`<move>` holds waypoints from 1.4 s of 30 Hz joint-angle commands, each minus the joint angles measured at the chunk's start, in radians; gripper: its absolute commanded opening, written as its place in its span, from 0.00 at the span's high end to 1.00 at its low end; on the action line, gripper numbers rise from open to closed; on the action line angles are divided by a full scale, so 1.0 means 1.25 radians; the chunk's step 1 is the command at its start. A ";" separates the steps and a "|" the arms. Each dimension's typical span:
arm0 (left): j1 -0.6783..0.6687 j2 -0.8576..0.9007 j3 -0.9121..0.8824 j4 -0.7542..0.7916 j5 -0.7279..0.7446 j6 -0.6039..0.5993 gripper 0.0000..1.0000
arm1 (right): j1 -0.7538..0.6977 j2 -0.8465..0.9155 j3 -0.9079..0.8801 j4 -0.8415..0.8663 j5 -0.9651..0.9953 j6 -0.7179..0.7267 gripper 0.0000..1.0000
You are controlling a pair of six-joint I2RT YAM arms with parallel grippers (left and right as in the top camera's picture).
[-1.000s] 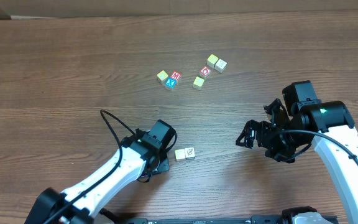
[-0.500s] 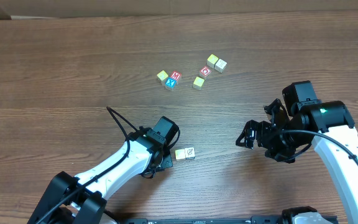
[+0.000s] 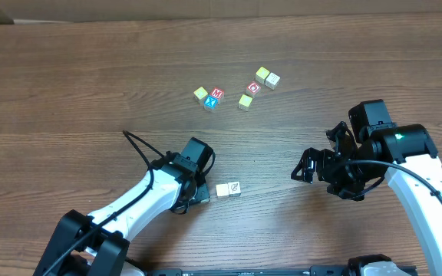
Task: Flip 5 blocks
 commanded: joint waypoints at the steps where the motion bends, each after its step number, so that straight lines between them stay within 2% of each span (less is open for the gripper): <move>1: 0.005 0.038 -0.021 0.013 -0.006 0.026 0.96 | -0.001 -0.005 0.018 0.004 0.005 -0.006 0.00; 19: 0.005 0.038 -0.021 0.014 0.096 0.034 0.96 | -0.001 -0.005 0.018 0.006 0.006 -0.006 0.00; 42: 0.005 0.038 -0.021 0.063 0.095 -0.043 0.96 | -0.001 -0.005 0.018 0.003 0.005 -0.006 0.00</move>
